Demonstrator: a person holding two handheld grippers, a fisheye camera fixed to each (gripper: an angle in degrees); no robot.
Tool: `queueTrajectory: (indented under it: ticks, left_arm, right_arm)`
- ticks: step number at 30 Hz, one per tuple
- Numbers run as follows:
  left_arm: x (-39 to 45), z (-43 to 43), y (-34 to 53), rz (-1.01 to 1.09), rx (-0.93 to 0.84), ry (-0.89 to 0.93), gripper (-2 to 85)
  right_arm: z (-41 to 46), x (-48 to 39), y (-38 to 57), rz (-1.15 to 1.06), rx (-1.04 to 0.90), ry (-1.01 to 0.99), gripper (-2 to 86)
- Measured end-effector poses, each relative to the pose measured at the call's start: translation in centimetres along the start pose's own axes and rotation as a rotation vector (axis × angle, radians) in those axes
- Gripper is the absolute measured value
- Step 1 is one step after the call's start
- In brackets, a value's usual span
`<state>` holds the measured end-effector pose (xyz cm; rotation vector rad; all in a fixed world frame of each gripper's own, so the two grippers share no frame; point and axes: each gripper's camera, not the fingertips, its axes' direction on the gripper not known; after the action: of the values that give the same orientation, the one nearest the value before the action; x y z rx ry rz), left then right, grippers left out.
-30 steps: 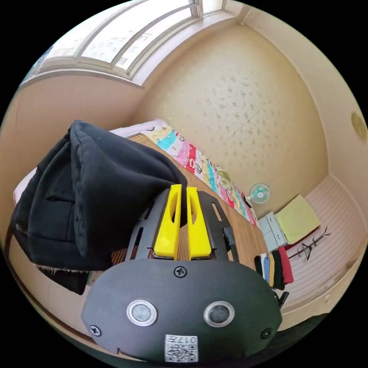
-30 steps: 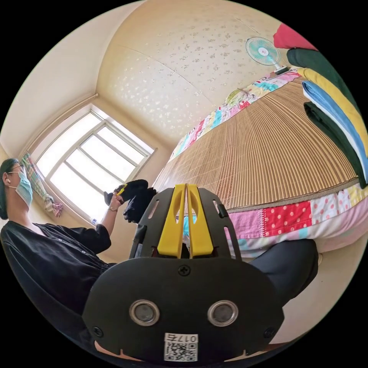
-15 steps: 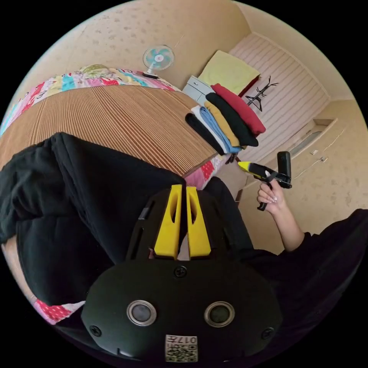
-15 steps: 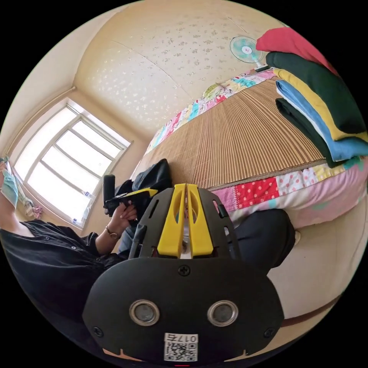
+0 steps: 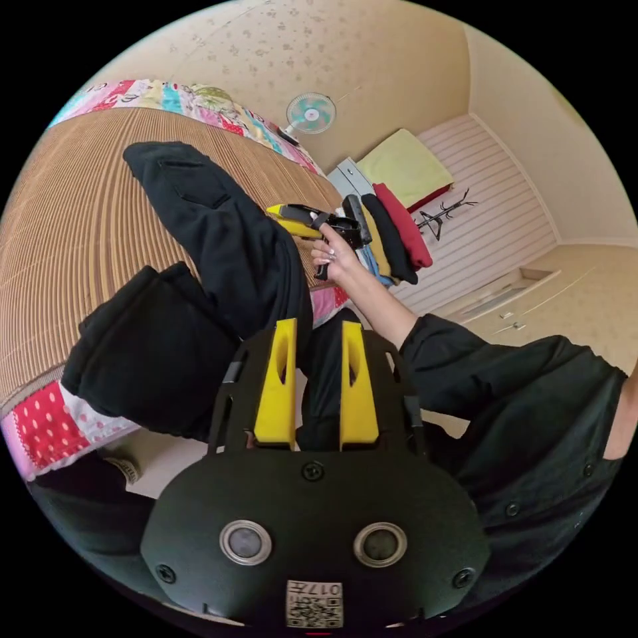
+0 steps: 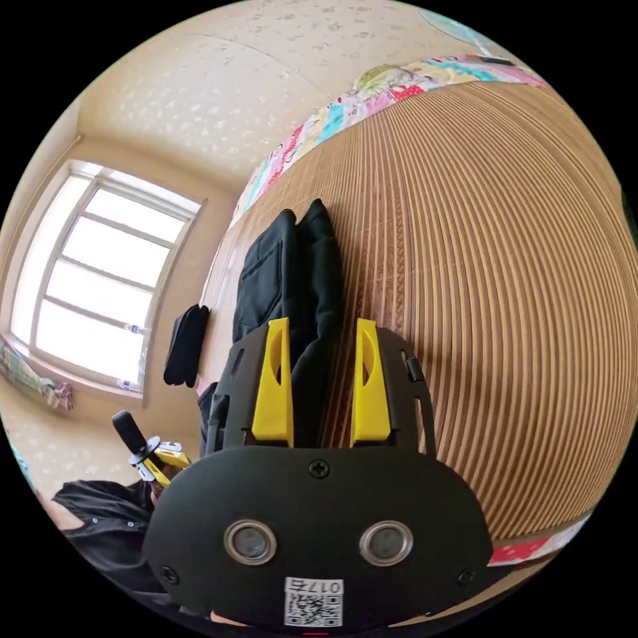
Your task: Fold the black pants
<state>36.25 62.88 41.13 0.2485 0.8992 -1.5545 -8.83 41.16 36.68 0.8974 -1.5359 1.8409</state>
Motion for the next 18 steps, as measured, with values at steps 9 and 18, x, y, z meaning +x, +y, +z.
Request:
queueTrajectory:
  ticks: [9, 18]
  left_arm:
    - [-4.2, 3.1, -10.7, -0.264, 0.133, 0.076, 16.9]
    - [-2.1, -8.1, -7.1, -0.143, 0.411, 0.32, 3.7]
  right_arm:
    - [-0.5, 4.2, 5.4, 0.115, 0.063, -0.933, 3.6]
    - [-7.9, 4.3, 7.1, 0.031, 0.216, -1.191, 3.0]
